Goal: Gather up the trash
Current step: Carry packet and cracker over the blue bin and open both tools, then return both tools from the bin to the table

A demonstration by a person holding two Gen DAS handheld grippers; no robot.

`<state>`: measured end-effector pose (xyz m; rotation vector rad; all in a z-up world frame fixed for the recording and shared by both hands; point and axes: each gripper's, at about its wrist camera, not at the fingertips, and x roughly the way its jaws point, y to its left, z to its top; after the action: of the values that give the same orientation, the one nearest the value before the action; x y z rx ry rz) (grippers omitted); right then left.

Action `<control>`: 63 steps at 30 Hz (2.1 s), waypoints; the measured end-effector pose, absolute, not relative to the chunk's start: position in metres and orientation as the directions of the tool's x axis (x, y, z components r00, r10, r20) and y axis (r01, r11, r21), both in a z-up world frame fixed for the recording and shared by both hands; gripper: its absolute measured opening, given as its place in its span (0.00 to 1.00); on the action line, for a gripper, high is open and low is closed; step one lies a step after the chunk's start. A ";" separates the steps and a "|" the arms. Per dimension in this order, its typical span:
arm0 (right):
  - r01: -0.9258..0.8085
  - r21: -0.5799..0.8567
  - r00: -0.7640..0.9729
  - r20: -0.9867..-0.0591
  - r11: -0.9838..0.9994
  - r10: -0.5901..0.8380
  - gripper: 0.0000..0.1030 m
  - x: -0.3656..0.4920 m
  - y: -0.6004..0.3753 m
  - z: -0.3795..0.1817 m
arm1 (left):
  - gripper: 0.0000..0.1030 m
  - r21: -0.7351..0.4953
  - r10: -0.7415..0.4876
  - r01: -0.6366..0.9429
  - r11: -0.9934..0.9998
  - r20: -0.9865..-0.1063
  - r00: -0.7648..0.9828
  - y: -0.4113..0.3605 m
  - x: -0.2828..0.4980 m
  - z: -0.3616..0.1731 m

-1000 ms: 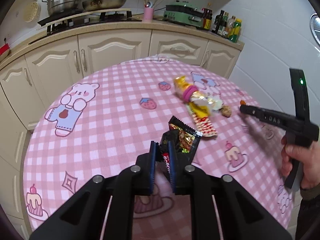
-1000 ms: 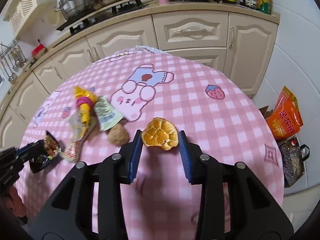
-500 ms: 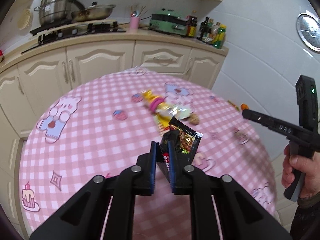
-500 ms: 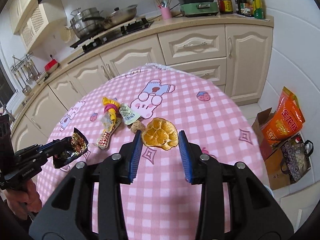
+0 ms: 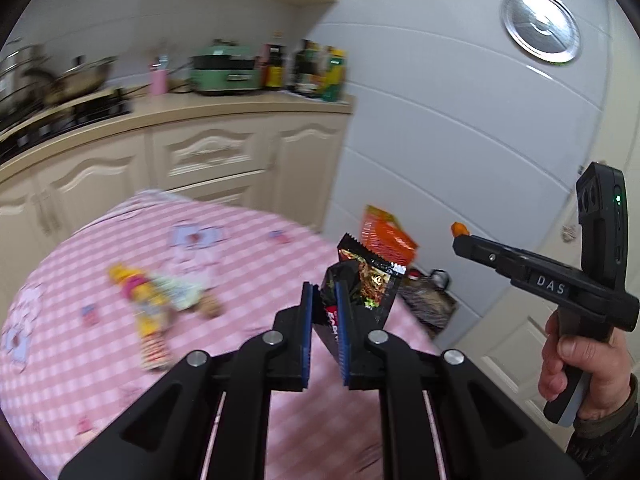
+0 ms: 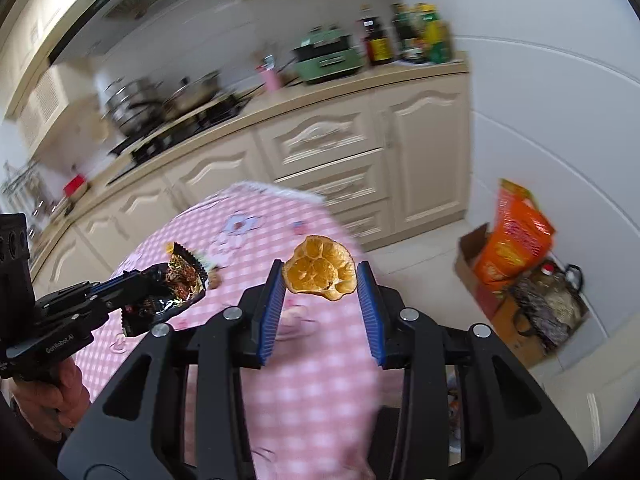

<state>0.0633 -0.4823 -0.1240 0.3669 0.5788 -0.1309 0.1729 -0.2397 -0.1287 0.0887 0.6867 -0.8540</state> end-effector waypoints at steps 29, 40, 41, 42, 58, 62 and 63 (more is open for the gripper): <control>0.678 0.619 0.669 -0.743 0.397 0.017 0.64 -0.050 -0.704 -0.356 | 0.12 -0.092 -0.401 0.922 0.377 -0.913 0.073 -0.561 0.094 -0.306; 0.717 0.594 0.646 -0.762 0.365 -0.028 0.94 -0.063 -0.712 -0.356 | 0.84 -0.048 -0.389 0.912 0.406 -0.912 0.126 -0.569 0.099 -0.312; 0.720 0.586 0.642 -0.766 0.372 -0.035 0.94 -0.063 -0.710 -0.352 | 0.84 -0.050 -0.396 0.910 0.412 -0.909 0.130 -0.567 0.100 -0.308; 0.722 0.580 0.639 -0.768 0.377 -0.041 0.94 -0.062 -0.709 -0.350 | 0.85 -0.051 -0.402 0.907 0.417 -0.906 0.134 -0.565 0.101 -0.305; 0.677 0.542 0.675 -0.727 0.498 -0.126 0.94 -0.049 -0.669 -0.271 | 0.87 -0.083 -0.551 0.881 0.465 -0.806 0.215 -0.500 0.105 -0.217; 0.656 0.536 0.690 -0.711 0.532 -0.136 0.94 -0.040 -0.655 -0.248 | 0.87 -0.092 -0.584 0.869 0.487 -0.773 0.246 -0.476 0.111 -0.196; 0.647 0.533 0.697 -0.703 0.545 -0.139 0.94 -0.037 -0.650 -0.241 | 0.87 -0.094 -0.591 0.864 0.494 -0.766 0.255 -0.470 0.113 -0.191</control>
<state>-0.0370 -0.6502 -0.2405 0.8785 0.6539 -0.5077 0.1129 -0.4701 -0.1908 0.3818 0.8416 -1.0208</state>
